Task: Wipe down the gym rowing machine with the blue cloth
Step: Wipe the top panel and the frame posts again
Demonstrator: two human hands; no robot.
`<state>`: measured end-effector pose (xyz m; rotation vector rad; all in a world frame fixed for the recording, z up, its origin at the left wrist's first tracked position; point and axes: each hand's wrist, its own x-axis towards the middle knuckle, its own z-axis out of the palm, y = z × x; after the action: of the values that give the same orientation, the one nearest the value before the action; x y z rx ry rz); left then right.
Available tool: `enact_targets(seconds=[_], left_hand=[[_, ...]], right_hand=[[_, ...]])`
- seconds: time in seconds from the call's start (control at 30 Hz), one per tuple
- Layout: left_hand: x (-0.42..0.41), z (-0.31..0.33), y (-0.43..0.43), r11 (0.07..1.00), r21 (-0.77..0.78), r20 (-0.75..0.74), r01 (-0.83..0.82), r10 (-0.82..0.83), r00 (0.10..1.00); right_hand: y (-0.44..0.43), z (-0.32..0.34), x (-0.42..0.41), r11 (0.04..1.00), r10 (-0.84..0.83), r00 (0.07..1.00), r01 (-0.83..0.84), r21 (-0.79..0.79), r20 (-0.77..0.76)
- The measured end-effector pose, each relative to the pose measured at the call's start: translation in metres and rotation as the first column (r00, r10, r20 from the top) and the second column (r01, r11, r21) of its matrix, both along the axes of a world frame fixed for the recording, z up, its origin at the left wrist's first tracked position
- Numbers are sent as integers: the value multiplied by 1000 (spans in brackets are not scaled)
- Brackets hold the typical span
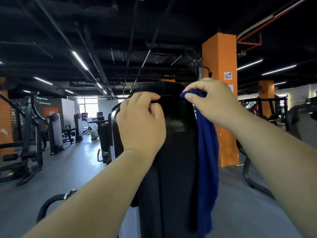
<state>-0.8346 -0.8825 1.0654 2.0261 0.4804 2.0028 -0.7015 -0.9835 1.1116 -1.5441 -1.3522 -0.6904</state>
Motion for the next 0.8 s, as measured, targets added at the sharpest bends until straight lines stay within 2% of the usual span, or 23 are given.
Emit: enact_targets(seconds=[0.17,0.33,0.43,0.57,0.67,0.73,0.8], left_hand=[[0,0,-1,999,30,2,-11,11,1000],[0,-1,-3,997,66,32,-38,36,999],[1,-4,-7,989,116,16,-92,91,996],[2,-2,-12,949,218,-12,-226,234,972],[3,1,-15,892,277,-56,-357,386,921],[8,-4,-22,864,287,-89,-414,455,886],[16,-17,-31,840,287,-137,-461,513,848]], right_hand=[[8,11,-13,998,26,995,-21,-56,94],[-4,-8,24,998,53,998,-53,-19,-38],[5,-31,33,989,117,988,-107,106,-99],[13,-26,33,927,329,931,-286,241,-160],[16,-21,31,876,438,892,-397,274,-110],[23,-28,28,850,462,882,-411,329,-94],[31,-43,32,820,493,858,-402,407,-147]])
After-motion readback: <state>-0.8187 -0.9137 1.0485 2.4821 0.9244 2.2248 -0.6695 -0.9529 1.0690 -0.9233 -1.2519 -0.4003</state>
